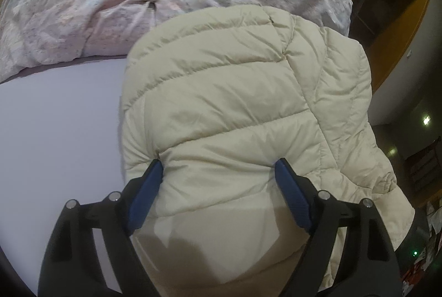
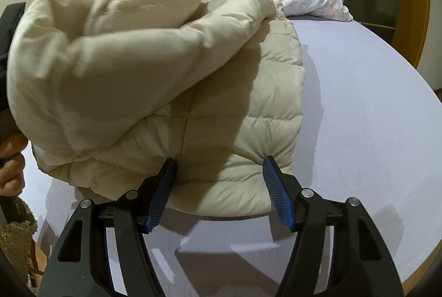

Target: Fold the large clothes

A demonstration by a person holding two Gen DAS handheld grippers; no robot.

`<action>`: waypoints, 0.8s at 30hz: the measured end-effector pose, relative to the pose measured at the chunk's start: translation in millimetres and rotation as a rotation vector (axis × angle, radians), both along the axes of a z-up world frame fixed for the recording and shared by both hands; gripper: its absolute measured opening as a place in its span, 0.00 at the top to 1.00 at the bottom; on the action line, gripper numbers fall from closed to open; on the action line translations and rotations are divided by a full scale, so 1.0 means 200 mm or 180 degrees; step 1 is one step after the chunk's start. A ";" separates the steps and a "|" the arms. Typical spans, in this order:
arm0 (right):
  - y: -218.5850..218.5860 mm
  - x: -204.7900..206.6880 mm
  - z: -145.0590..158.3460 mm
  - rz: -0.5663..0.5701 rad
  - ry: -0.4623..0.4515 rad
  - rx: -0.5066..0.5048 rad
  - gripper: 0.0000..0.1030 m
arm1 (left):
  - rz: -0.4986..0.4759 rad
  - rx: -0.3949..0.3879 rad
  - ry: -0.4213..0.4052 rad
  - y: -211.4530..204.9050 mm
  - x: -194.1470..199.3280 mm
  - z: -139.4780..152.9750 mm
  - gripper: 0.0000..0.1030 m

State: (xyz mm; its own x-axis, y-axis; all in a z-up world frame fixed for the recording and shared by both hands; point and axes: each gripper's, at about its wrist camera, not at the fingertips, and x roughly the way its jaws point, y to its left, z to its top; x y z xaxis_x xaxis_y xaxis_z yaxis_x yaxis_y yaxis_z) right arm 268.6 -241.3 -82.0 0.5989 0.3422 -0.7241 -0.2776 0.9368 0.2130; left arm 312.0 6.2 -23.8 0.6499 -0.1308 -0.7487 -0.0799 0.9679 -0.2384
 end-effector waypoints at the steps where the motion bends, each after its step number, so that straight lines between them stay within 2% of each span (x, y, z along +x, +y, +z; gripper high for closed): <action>1: 0.00 0.00 0.00 -0.0003 0.0000 0.0006 0.36 | -0.0009 0.0012 0.0007 -0.02 0.00 -0.01 0.20; 18: -0.04 -0.05 -0.02 -0.0059 0.0012 0.0059 0.36 | -0.0129 0.0429 0.0093 -0.32 0.08 -0.15 0.15; 24: -0.04 -0.08 0.00 -0.0059 0.0019 0.0002 0.37 | -0.0190 0.0470 0.0093 -0.33 0.10 -0.16 0.14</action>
